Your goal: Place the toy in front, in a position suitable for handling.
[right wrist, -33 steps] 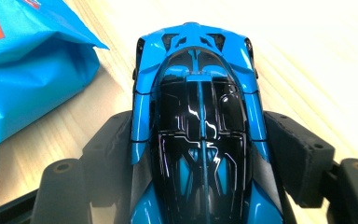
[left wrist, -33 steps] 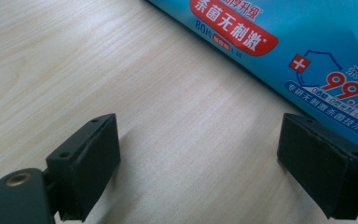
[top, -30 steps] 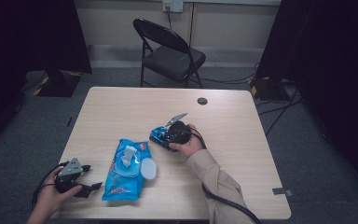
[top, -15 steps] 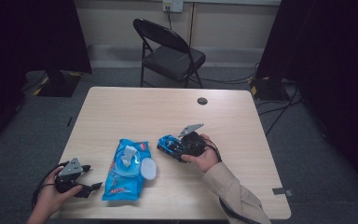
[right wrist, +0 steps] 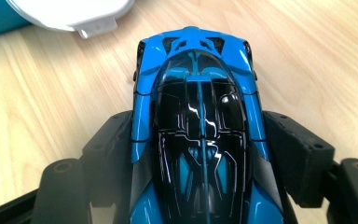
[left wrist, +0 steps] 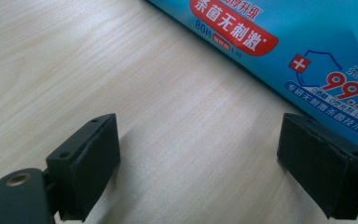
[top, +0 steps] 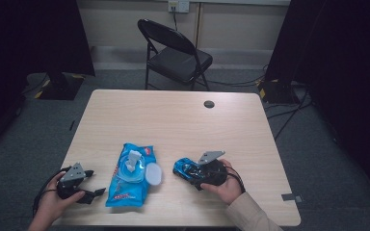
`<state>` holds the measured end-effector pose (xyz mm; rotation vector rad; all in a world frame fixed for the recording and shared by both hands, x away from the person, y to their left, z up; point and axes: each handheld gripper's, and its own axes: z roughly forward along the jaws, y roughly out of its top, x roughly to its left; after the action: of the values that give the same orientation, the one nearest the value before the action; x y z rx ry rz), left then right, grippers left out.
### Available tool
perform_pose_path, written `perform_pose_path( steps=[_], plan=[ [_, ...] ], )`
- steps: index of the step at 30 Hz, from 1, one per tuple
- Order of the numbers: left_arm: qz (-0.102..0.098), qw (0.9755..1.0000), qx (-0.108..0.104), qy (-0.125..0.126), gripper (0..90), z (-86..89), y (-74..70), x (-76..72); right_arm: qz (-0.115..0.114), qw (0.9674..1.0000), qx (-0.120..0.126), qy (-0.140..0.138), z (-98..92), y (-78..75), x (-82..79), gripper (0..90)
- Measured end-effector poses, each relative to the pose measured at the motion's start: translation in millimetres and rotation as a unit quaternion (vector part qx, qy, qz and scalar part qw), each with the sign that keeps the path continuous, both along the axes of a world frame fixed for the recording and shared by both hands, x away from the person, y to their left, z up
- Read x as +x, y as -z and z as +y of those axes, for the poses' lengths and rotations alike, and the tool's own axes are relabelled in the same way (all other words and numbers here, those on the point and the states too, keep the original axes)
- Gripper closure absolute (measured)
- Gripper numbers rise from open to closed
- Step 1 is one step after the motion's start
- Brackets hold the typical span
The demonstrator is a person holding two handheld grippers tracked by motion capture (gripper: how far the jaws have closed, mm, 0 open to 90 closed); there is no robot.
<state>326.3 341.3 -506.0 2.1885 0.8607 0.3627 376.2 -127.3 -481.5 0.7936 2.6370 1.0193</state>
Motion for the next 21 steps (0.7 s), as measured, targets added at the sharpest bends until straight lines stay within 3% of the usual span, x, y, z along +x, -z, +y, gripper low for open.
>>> perform_pose_path(
  steps=[12,21],
  plan=[
    [0.0,1.0,0.0,0.0,12.4,0.0,0.0,0.1,0.007,0.9999,0.014,0.004,-4.1,12.9,-0.6,27.3],
    [0.0,1.0,0.0,0.0,12.4,-0.2,0.0,0.1,0.013,0.9999,-0.003,-0.003,-1.1,13.7,1.9,24.1]
  ],
)
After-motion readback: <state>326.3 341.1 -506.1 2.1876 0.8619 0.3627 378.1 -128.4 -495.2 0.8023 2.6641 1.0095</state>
